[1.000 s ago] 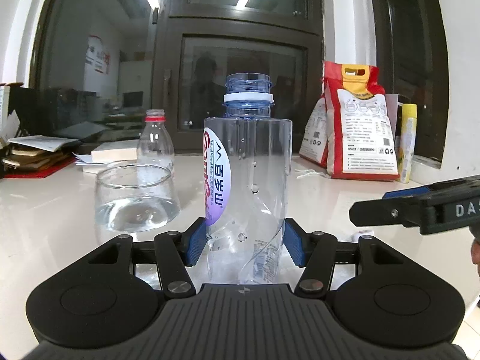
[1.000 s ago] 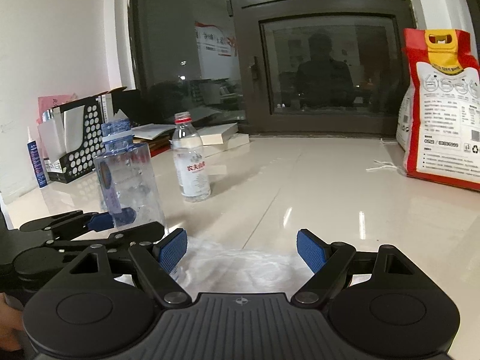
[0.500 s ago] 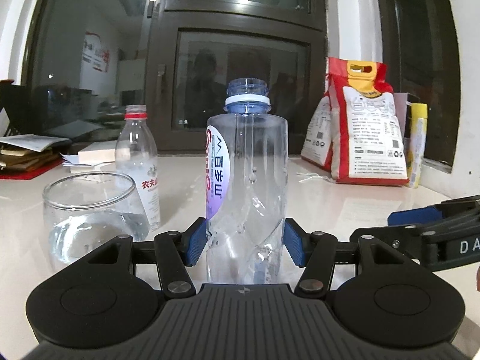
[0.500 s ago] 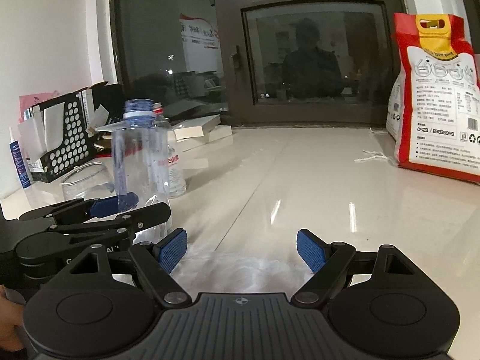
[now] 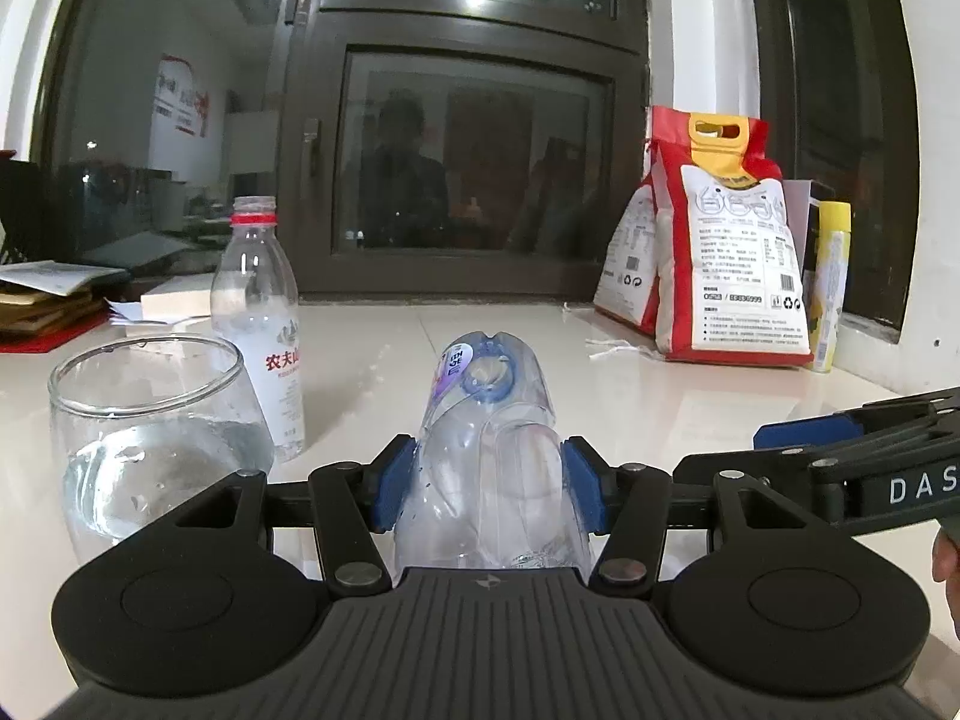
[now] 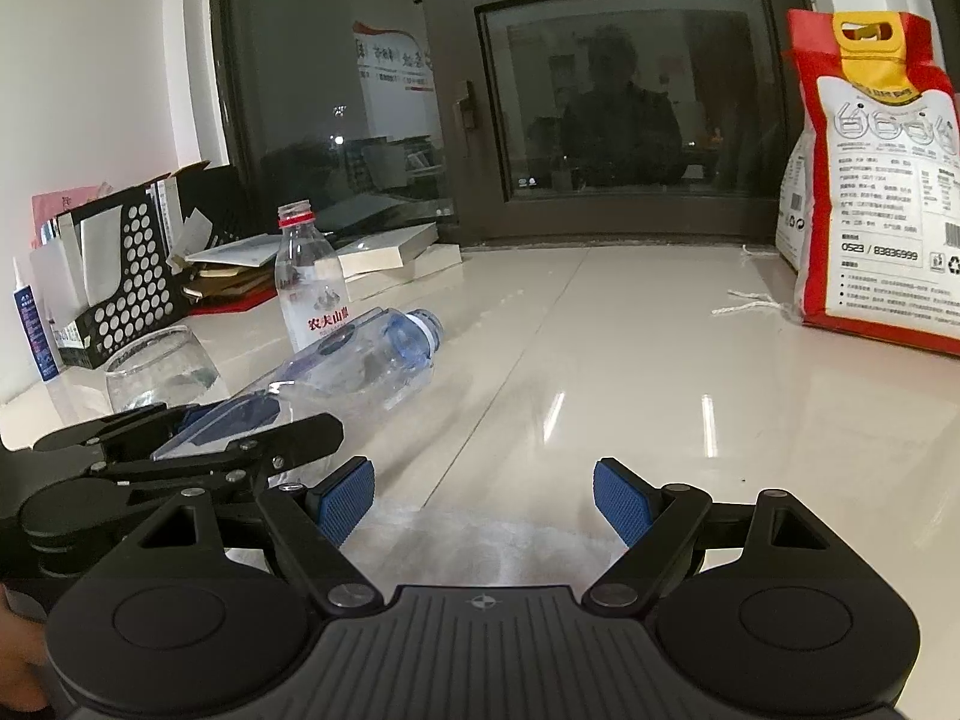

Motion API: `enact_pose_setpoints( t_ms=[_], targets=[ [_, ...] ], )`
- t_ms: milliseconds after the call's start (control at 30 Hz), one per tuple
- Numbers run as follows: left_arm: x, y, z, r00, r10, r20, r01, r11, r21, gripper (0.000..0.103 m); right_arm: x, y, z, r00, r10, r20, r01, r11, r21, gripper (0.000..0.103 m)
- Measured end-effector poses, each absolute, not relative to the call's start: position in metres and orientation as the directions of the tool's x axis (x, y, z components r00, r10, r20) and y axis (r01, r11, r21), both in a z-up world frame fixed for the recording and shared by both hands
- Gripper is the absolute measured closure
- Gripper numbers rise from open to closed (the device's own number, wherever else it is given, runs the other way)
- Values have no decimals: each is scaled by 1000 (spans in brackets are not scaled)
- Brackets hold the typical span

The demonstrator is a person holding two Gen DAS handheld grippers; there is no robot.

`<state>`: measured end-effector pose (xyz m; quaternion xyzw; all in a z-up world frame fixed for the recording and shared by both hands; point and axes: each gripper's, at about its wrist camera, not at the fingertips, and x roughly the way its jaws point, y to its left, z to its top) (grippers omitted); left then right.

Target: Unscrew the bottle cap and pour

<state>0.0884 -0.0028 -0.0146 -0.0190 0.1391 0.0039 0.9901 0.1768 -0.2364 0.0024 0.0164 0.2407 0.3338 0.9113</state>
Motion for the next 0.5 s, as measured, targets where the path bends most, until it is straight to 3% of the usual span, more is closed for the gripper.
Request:
enact_pose_setpoints(
  t_ms=[300,500],
  targets=[
    [69,-5,-12,960,-67,-271,61,998,-32,46,184,-246,14,617,672,-409,-620,735,273,20],
    [49,-4,-12,959,-142,-246,139,990,-30,46,196,-259,11,499,781,-376,-621,625,474,19]
  ],
)
